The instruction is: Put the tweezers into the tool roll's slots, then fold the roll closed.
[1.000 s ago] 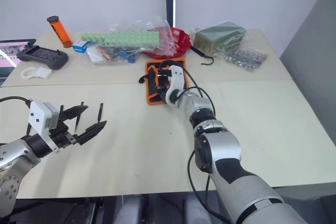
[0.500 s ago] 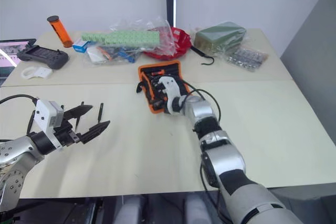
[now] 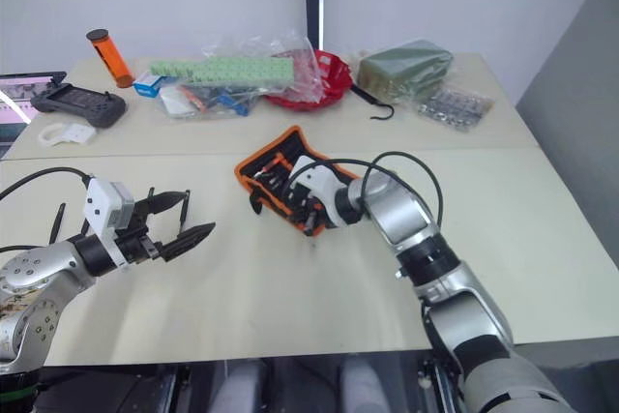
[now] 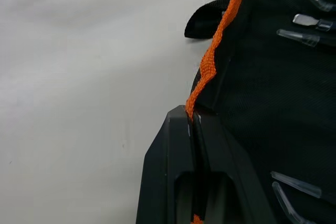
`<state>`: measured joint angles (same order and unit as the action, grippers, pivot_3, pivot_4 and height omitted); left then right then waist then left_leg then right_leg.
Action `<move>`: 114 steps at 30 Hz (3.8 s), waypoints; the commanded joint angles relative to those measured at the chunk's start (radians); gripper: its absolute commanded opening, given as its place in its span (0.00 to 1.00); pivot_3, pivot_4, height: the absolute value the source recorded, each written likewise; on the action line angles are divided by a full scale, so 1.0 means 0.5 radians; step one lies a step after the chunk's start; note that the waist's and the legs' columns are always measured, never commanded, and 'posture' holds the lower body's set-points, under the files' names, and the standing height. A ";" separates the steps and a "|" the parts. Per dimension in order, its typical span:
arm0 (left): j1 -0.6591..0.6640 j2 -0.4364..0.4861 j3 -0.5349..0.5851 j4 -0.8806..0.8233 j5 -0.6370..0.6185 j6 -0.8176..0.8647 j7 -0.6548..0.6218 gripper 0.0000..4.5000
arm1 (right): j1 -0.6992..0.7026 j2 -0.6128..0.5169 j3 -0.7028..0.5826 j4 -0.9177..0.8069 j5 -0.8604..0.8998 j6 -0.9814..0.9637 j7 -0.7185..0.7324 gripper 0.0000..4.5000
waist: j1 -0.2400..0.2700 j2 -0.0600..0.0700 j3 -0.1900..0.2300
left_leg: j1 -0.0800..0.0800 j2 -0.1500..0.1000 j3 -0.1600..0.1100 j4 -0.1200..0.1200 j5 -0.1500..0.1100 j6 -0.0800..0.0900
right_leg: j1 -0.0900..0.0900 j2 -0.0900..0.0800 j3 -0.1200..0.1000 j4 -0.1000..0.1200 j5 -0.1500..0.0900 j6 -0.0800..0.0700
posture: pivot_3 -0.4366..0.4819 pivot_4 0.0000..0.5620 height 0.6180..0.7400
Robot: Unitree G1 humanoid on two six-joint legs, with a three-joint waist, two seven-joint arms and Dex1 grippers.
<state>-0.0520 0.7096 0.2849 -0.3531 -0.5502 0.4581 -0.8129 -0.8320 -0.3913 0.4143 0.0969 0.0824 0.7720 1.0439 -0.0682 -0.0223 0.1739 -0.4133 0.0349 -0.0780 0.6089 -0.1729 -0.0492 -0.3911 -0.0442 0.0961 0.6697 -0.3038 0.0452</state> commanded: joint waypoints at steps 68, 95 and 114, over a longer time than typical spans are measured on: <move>-1.618 -0.318 -0.956 2.140 1.102 -1.660 -0.965 0.00 | 0.217 -0.268 -0.245 -0.443 0.245 0.192 -0.268 0.55 | 0.046 -0.003 0.002 | -0.008 -0.003 -0.006 0.012 0.000 0.001 | -0.001 0.001 -0.005 0.007 0.000 0.002 | 0.48 0.27 1.00; -1.100 -0.175 -0.964 1.372 0.943 -1.299 -1.035 0.00 | 0.532 -0.399 -0.144 -0.750 0.320 0.152 -0.175 0.01 | 0.046 -0.003 0.002 | -0.007 -0.002 -0.006 0.014 0.000 0.001 | 0.000 0.001 -0.005 0.009 0.000 0.002 | 0.48 0.27 1.00; -0.903 -0.067 -0.874 1.151 0.647 -0.462 -1.106 0.78 | 0.687 -0.436 -0.081 -0.609 0.353 0.117 -0.096 0.50 | 0.045 -0.003 0.002 | -0.004 -0.002 -0.006 0.015 0.000 0.001 | 0.004 0.002 -0.005 0.007 -0.001 0.003 | 0.48 0.27 1.00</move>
<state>-0.5019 0.6573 -0.1914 0.2493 -0.1911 0.1770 -1.3654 -0.5000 -0.5949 0.3806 -0.2239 0.2590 0.8345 0.9990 -0.0456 -0.0239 0.1749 -0.4149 0.0343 -0.0811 0.6166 -0.1728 -0.0486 -0.3890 -0.0431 0.0937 0.6733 -0.3042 0.0468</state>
